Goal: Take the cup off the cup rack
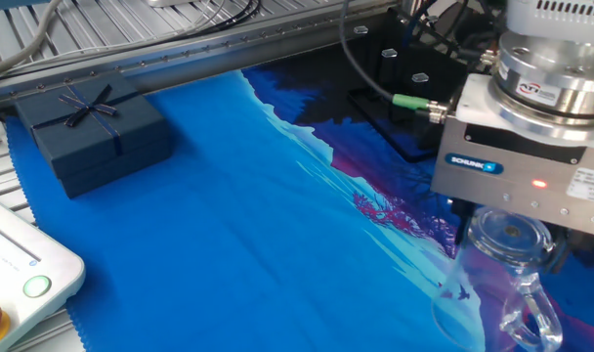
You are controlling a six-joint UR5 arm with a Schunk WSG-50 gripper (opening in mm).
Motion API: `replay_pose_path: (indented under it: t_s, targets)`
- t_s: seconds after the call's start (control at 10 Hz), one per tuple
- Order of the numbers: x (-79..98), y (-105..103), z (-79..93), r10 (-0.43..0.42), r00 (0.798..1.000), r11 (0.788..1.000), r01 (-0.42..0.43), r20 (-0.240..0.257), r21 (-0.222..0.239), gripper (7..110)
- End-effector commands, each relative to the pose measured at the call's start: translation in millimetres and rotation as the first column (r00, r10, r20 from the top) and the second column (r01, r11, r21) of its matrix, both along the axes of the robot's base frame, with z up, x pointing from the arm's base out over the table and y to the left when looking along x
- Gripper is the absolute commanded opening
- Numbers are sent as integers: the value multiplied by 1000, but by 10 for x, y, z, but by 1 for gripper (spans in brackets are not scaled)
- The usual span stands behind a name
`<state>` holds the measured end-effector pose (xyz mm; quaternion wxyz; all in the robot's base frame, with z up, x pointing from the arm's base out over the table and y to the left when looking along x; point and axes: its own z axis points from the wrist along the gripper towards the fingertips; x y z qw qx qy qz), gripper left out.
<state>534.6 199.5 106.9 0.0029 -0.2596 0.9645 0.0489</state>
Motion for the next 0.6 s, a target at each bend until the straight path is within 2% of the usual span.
replay_pose_path:
  t_s: [0.0, 0.5]
  targets:
    - [88, -189, -3, 22, 1000, 999, -22, 15, -32, 66]
    - [80, -232, -58, 27, 999, 999, -26, 23, -35, 66]
